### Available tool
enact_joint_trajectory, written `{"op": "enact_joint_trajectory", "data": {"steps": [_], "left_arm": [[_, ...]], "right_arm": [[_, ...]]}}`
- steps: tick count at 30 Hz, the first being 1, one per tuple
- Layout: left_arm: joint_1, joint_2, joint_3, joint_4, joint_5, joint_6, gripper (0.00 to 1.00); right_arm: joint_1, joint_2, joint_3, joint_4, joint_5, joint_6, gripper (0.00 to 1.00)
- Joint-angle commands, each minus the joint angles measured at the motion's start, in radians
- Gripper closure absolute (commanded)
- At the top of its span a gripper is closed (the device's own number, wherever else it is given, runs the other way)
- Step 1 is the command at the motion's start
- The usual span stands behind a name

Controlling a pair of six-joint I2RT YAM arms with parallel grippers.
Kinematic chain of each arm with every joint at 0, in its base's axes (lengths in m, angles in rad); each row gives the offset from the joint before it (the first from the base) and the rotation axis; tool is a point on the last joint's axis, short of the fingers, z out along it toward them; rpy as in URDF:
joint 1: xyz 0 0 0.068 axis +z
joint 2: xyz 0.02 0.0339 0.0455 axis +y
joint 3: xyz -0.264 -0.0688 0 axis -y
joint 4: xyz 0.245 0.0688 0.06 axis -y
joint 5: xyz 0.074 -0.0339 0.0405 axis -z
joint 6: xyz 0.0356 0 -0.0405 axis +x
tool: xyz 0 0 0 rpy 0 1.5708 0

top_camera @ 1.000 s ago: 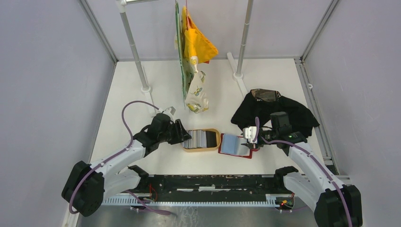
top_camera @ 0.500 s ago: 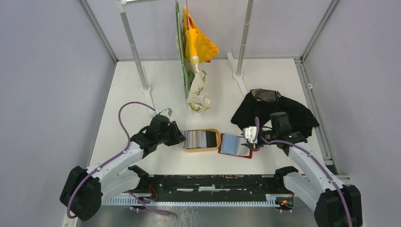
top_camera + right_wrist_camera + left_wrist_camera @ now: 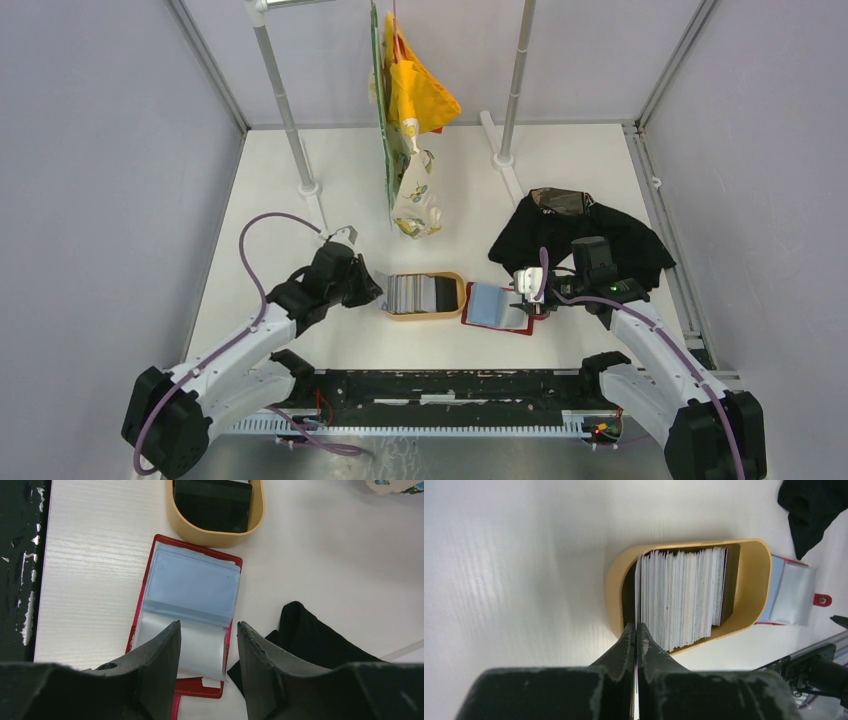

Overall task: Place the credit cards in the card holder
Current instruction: Pick up the credit card from the storage box.

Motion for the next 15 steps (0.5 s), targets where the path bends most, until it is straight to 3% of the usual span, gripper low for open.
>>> {"op": "enact_joint_trajectory", "data": {"steps": [1, 5, 8, 10, 13, 15], "left_arm": [[0.004, -0.081, 0.088, -0.102, -0.142, 0.038, 0.98], [0.003, -0.131, 0.135, -0.154, -0.155, 0.067, 0.98], [0.003, -0.193, 0.141, -0.097, -0.049, 0.118, 0.98], [0.003, -0.241, 0.111, 0.023, 0.116, 0.153, 0.98], [-0.004, -0.278, 0.011, 0.333, 0.357, 0.103, 0.98], [-0.044, -0.264, -0.047, 0.54, 0.413, 0.051, 0.98]], "right_arm": [[-0.004, -0.008, 0.002, 0.002, -0.034, -0.013, 0.49], [-0.004, -0.009, 0.002, 0.002, -0.037, -0.015, 0.49], [-0.004, -0.013, 0.002, 0.003, -0.052, -0.015, 0.48], [-0.003, -0.023, -0.004, 0.01, -0.087, -0.012, 0.44], [-0.003, -0.053, -0.019, 0.034, -0.193, 0.018, 0.35], [-0.004, -0.07, -0.027, 0.062, -0.267, 0.066, 0.32]]}}
